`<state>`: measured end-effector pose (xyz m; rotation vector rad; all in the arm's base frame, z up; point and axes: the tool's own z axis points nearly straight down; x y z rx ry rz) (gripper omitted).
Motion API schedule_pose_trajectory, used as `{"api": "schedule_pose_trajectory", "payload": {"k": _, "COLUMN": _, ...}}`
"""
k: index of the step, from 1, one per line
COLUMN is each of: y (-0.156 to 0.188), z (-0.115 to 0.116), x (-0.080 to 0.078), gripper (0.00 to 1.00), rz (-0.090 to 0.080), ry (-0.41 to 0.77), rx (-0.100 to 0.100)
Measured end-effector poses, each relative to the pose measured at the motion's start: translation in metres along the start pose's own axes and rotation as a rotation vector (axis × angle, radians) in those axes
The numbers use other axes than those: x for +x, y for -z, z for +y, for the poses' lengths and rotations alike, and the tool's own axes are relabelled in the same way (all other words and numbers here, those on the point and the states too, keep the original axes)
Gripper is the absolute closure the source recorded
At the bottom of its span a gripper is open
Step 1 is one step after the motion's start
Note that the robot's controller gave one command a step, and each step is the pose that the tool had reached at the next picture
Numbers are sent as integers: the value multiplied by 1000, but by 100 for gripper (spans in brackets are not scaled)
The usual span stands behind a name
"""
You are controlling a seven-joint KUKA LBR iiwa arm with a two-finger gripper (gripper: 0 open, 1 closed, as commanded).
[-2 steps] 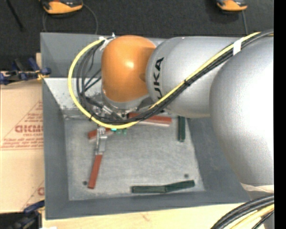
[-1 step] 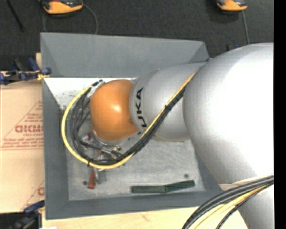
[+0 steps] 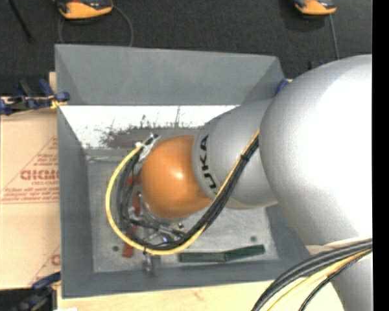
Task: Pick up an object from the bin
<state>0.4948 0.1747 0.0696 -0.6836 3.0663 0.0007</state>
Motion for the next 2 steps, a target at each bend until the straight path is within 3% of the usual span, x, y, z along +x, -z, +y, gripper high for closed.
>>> {"api": "schedule_pose_trajectory", "payload": {"k": 1, "y": 1, "z": 1, "x": -2, "gripper": 100, "rz": -3, "ry": -3, "rx": -1}}
{"api": "schedule_pose_trajectory", "payload": {"k": 2, "y": 138, "z": 11, "x": -3, "gripper": 100, "rz": -11, "ry": 21, "rx": 2}}
